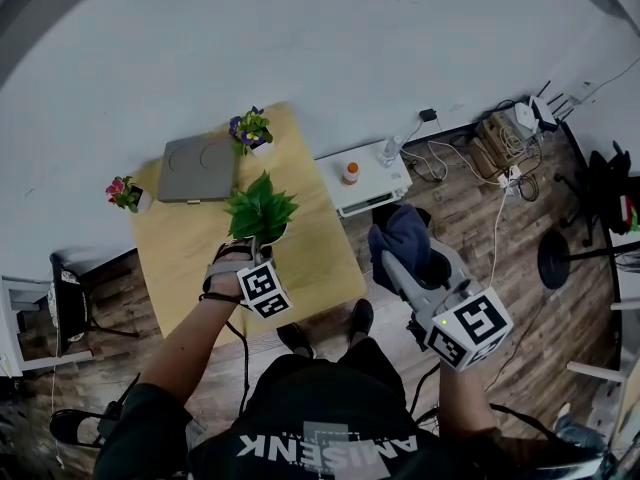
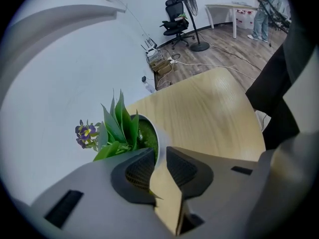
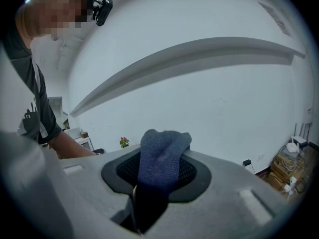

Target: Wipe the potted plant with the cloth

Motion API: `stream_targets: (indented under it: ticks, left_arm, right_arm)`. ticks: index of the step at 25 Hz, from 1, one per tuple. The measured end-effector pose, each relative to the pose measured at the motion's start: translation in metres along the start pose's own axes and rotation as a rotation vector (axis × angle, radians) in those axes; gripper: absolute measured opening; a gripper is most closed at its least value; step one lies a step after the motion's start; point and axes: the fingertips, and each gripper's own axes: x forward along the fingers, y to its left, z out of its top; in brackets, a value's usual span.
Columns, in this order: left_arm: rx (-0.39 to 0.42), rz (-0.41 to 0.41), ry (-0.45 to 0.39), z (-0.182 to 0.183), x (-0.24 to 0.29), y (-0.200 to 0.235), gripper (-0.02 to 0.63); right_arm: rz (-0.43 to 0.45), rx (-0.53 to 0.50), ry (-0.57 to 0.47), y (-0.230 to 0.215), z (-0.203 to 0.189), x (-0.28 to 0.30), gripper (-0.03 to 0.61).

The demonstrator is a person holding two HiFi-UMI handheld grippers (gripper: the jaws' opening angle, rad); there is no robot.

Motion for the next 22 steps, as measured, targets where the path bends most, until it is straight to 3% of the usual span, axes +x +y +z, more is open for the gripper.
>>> stream_targets:
  ticks: [1,6,12,17,22]
  left_arm:
    - [0.006,0.004,0.000,0.000,0.000,0.001,0.064]
    - [0.018,-0.019,-0.007,0.002,0.000,0.000,0.057]
    - [-0.052,-0.098,-0.019,0.003,-0.003,0.000,0.025]
    - [-0.230,-0.208,-0.102,0.009,-0.026,0.004,0.025]
    - [-0.396,-0.272,-0.239,0.023,-0.069,0.022,0.025]
  right_arm:
    - [-0.001,0.002,0.001,0.000,-0.001,0.000,0.127]
    - [0.001,0.010,0.006,0.001,-0.005,-0.002,0.127]
    - [0.010,0.013,0.003,0.008,-0.008,0.000,0.127]
    - [0.011,0.015,-0.002,0.014,-0.008,0.000,0.127]
    - [0.030,-0.007,-0.031,0.027,0.006,0.006,0.127]
